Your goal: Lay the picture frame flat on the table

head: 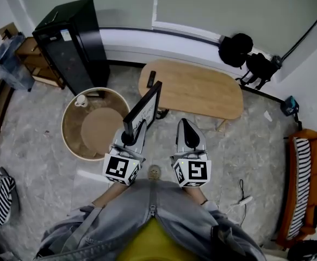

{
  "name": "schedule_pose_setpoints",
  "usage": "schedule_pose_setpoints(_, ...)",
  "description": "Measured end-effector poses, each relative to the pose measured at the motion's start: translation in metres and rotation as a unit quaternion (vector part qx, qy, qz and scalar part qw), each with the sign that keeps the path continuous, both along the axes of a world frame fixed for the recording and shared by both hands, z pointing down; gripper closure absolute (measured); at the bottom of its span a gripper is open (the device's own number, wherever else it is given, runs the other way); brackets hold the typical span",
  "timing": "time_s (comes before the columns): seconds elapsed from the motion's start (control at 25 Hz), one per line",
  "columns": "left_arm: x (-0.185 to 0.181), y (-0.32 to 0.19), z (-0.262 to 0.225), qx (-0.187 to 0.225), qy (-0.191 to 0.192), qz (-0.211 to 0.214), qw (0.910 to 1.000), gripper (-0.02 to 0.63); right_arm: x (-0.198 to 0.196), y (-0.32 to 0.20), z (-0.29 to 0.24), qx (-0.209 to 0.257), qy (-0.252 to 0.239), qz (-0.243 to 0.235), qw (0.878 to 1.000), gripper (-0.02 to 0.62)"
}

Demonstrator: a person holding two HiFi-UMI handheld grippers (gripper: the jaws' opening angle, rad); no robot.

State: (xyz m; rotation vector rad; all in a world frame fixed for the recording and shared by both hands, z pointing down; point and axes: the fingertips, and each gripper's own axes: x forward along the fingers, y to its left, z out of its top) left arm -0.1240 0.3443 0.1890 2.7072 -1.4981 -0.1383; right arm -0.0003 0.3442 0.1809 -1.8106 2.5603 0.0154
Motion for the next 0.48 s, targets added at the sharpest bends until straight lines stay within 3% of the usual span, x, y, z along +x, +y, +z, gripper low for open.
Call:
schedule_pose_setpoints(0.24, 0.021, -0.064, 0.008, -0.001, 0.001, -0.011, 0.9999, 0.595, 0.031, -0.066, 0.007, -0.002, 0.001, 0.001, 1.0, 0.595)
schedule_pose_setpoints(0.48, 0.032, -0.096, 0.013, -0.008, 0.002, -0.014, 0.9999, 0.595, 0.05, -0.092, 0.02, -0.015, -0.002, 0.011, 1.0, 0.595)
